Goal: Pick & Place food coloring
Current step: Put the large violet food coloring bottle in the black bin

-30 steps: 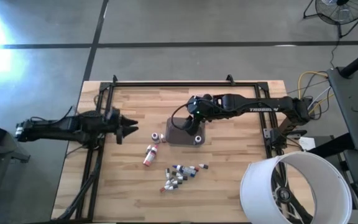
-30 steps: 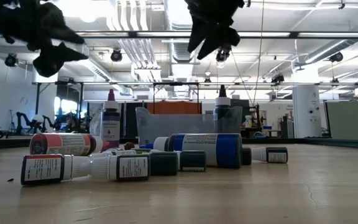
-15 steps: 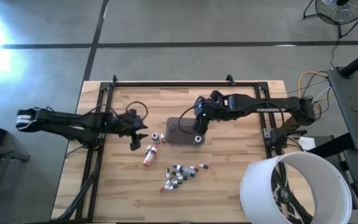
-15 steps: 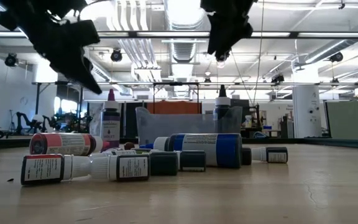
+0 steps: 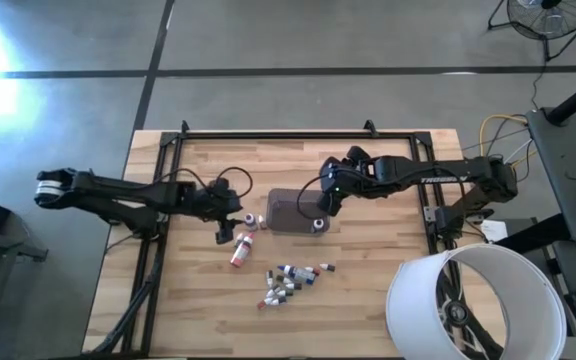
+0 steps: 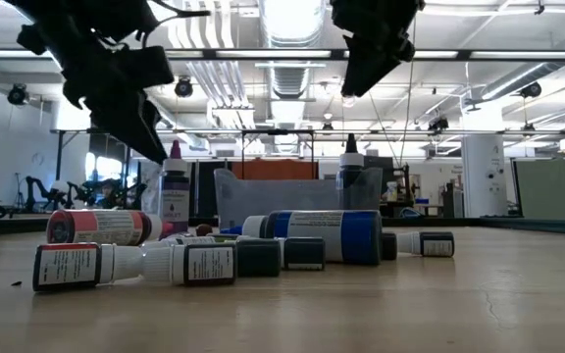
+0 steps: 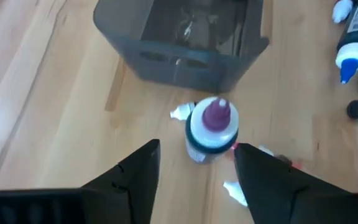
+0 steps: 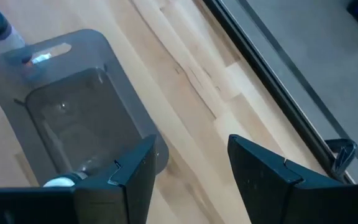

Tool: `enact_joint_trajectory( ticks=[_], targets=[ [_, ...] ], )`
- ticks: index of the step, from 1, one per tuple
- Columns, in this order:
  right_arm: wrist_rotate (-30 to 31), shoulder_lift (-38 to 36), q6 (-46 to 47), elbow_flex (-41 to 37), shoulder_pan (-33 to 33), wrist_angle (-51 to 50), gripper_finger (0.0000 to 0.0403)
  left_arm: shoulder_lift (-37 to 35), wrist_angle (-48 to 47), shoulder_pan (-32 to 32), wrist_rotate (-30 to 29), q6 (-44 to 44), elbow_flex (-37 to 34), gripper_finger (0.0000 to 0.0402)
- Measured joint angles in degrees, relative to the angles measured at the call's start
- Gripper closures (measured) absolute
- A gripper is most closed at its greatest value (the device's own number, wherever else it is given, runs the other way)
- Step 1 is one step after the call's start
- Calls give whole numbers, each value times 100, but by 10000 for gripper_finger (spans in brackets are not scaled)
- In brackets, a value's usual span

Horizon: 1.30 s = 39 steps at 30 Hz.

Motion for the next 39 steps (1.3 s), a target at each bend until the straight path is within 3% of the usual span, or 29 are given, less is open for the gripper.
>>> enact_joint_trajectory(
  ticks=[8, 14, 19, 39],
  targets=[
    [-10, -49, 18, -14, 0, 54, 220, 386, -63, -2, -2, 338, 382, 162],
    [-27, -57, 5, -106, 0, 44, 225, 807, -61, -13, 462, 491, 420, 161],
    [-29, -57, 108, -174, 0, 36, 225, 999, -64, -24, 464, 460, 568, 164],
    [-29, -57, 243, -244, 0, 20, 225, 1055, -270, -24, 217, 514, 784, 292]
  ],
)
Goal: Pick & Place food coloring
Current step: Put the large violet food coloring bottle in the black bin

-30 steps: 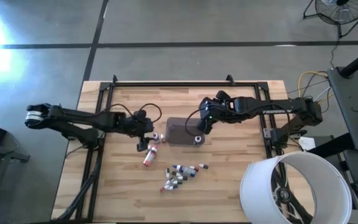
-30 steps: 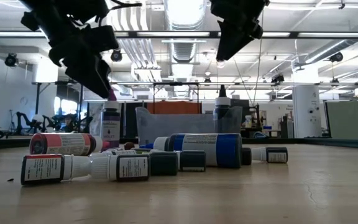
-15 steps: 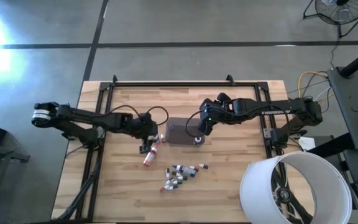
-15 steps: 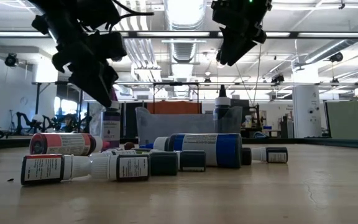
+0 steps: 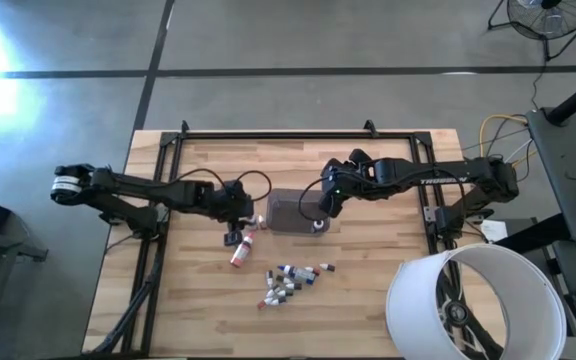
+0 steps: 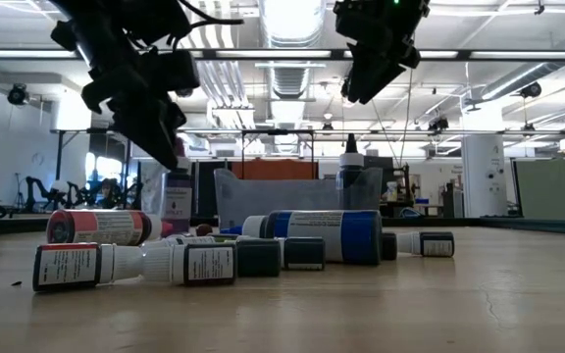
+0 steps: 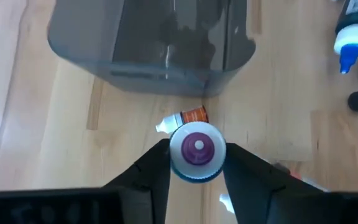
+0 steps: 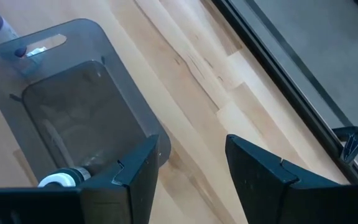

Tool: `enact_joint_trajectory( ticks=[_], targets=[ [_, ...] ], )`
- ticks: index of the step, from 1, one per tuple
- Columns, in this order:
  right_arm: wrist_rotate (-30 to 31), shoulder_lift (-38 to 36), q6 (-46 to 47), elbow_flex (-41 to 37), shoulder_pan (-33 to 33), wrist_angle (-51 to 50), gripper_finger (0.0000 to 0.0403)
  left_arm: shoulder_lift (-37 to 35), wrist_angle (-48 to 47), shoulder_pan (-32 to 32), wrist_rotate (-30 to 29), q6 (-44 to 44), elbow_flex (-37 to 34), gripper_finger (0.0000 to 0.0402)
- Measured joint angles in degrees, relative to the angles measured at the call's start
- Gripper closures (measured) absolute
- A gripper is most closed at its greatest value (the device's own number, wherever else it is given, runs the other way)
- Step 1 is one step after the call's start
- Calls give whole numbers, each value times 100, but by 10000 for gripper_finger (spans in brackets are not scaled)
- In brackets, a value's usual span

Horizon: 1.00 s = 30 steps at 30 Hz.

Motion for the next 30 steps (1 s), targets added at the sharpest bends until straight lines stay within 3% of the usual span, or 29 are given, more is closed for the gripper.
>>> enact_joint_trajectory(
  ticks=[12, 22, 30],
  targets=[
    [3, 0, 0, -13, 0, -40, 225, -136, -280, 2, -16, -71, 196, 314],
    [48, -227, 9, -15, -13, -105, 238, -316, -836, 143, -323, -193, 1621, 316],
    [66, -315, 153, -103, -13, -304, 251, 905, -466, 351, -210, 410, 2589, 316]
  ],
)
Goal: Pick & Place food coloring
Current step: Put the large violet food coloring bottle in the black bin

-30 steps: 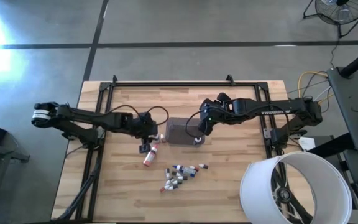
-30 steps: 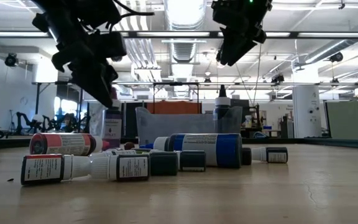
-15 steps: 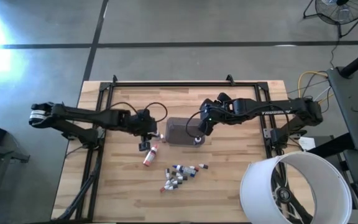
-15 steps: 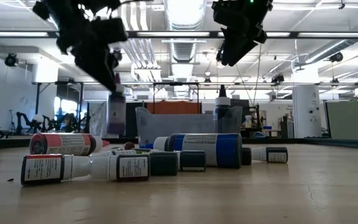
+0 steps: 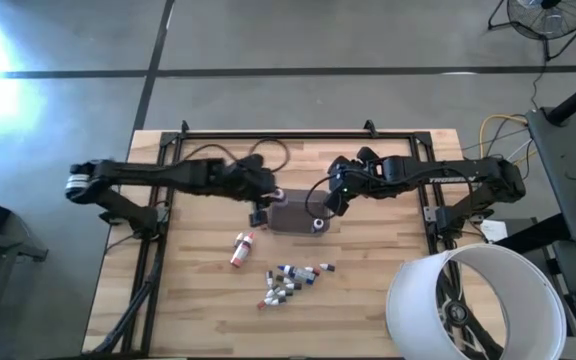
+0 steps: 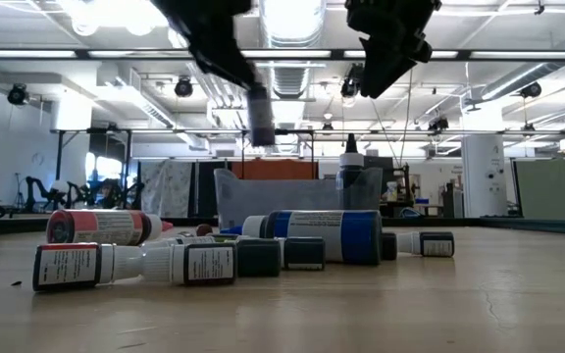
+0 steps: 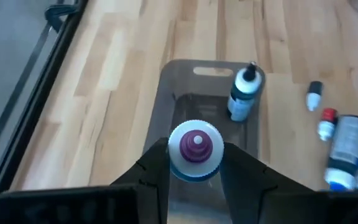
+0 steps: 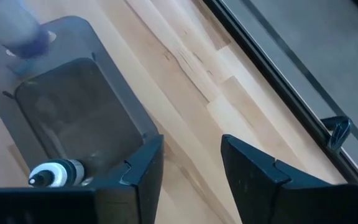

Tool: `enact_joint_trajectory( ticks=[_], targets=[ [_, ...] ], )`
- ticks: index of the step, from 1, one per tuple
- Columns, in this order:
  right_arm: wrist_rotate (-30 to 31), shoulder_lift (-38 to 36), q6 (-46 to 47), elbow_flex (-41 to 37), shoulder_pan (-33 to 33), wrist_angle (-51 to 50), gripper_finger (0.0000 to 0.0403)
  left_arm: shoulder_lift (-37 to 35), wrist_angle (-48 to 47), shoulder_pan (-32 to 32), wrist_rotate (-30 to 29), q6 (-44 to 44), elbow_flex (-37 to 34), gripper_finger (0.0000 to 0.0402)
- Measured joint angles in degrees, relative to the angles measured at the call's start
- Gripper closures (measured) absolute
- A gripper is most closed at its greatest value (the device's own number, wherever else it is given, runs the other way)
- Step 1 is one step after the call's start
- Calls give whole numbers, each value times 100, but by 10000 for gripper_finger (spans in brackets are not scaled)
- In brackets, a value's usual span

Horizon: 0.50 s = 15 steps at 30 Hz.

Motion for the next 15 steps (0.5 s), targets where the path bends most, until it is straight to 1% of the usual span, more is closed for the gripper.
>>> enact_joint_trajectory(
  ticks=[4, 8, 15],
  targets=[
    [116, -69, 251, -44, 2, -218, 258, 858, 175, 231, 450, 418, 581, 317],
    [201, -316, 557, -160, 0, -337, 259, 1525, 283, 366, 903, 713, 1199, 317],
    [316, -1039, 1036, -609, 0, -333, 265, 2516, 230, 365, 1190, 1080, 2083, 317]
  ],
)
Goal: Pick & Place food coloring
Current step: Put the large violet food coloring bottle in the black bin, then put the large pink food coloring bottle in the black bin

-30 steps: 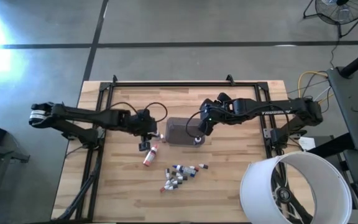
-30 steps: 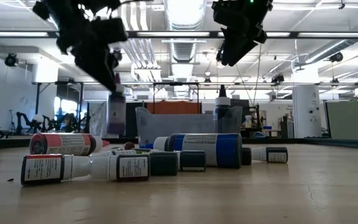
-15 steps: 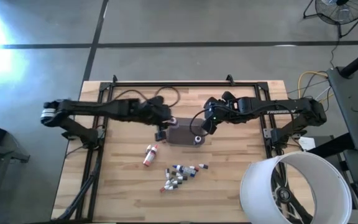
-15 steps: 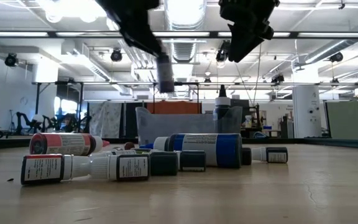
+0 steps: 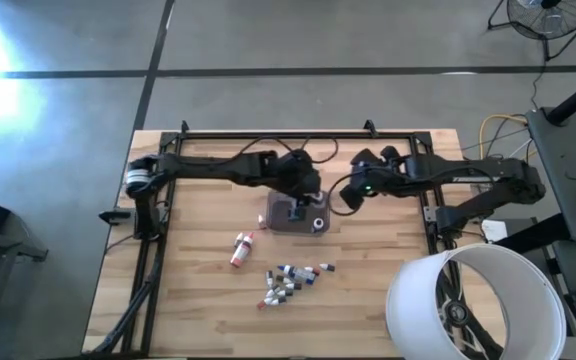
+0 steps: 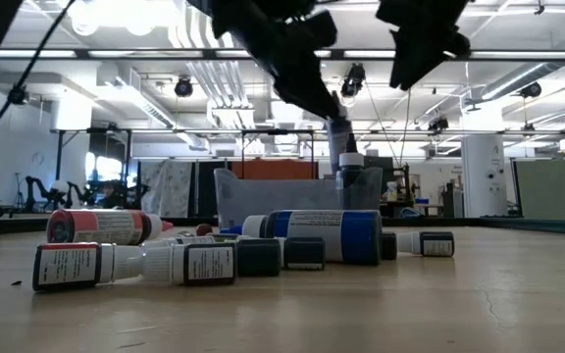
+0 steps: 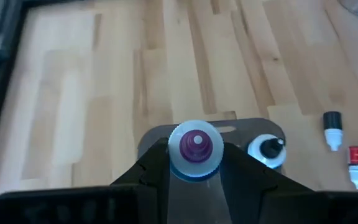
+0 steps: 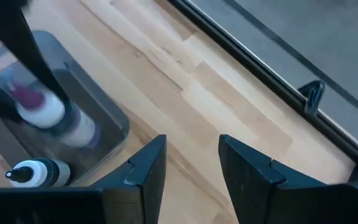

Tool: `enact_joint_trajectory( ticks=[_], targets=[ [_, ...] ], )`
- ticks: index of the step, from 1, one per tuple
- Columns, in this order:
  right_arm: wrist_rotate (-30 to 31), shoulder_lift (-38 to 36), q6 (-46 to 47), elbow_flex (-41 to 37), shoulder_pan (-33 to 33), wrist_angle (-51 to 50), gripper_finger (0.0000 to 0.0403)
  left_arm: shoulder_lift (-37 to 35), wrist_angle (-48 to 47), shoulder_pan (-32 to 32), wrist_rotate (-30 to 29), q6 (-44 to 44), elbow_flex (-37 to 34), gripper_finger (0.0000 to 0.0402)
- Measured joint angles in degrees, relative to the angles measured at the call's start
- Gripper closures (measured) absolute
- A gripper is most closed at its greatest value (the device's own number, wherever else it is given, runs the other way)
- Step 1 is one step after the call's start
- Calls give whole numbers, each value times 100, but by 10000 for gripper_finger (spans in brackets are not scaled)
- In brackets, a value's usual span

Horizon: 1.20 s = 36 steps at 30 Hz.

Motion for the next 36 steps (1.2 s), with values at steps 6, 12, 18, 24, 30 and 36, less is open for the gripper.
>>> enact_joint_trajectory(
  ticks=[6, 12, 18, 24, 30, 36],
  targets=[
    [2, -554, 266, -406, 1, 9, 271, 474, -45, 5, 13, 61, 210, 317],
    [-17, -681, 321, -705, 2, 22, 268, 679, -45, 21, 310, -16, 211, 317],
    [-39, -654, 349, -1007, 0, 129, 266, 888, 1, 21, 404, -105, 228, 315],
    [-63, -659, 507, -1139, 0, 164, 266, 959, 4, 21, 410, -142, 231, 286],
    [-63, -659, 490, -1144, 0, 173, 259, 861, -50, 19, 242, -130, 231, 257],
    [-57, -659, 439, -1144, 0, 180, 257, 663, -515, 19, -104, 38, 274, 253]
  ],
)
